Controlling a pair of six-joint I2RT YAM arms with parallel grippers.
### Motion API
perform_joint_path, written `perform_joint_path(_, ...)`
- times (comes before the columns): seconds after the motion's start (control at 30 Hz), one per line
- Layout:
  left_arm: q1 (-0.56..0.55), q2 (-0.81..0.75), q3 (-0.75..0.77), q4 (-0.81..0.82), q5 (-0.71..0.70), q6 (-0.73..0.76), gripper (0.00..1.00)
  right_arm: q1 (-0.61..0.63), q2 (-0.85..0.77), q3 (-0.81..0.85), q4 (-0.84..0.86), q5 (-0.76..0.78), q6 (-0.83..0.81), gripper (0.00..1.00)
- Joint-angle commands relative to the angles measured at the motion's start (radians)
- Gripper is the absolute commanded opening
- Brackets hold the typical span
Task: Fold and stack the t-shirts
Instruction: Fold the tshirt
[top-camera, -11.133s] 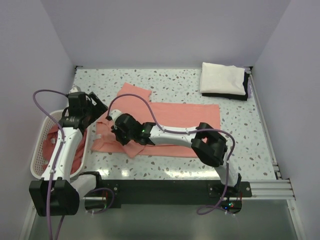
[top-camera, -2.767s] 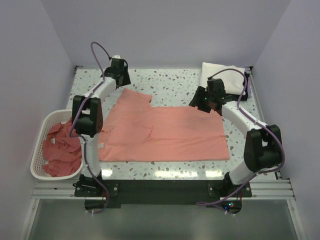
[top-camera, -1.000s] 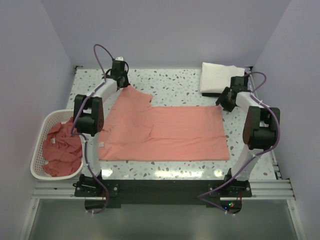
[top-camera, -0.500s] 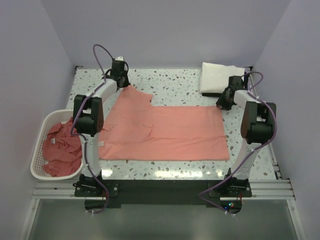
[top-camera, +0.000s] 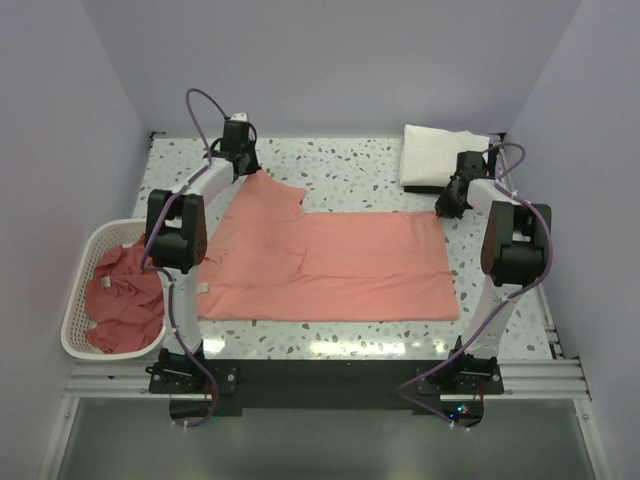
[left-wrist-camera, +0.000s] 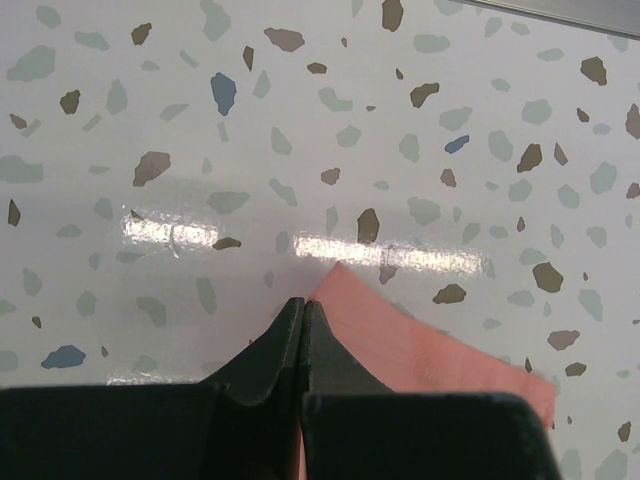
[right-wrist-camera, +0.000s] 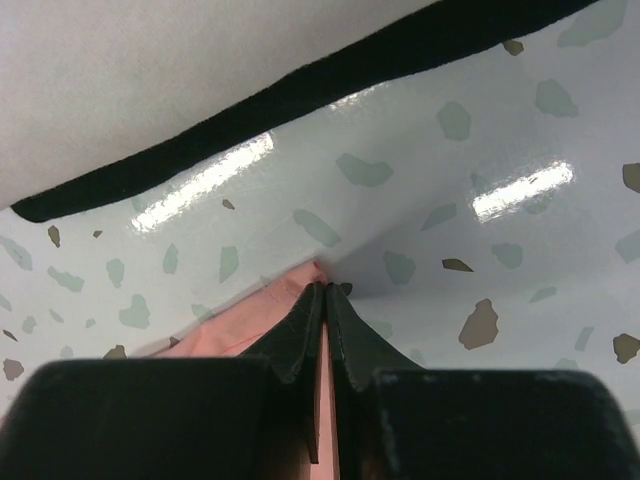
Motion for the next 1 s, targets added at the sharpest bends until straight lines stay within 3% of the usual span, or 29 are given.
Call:
perform_joint_path(0.0, 0.009, -0.082, 0.002, 0.057, 0.003, -0.013, 0.00, -0.004, -0.001, 0.040, -0.005, 0.027, 0.001, 0.03)
perform_joint_path(0.7, 0.018, -0.124, 0.137, 0.007, -0.001, 0.004, 0.00, -0.026, -0.139, -0.020, 0.100, 0.019, 0.054, 0.00)
perform_joint_path(0.97, 0.019, -0.263, -0.018, 0.005, -0.041, -0.045, 0.00, -0.033, -0.260, -0.115, 0.123, 0.044, 0.067, 0.00)
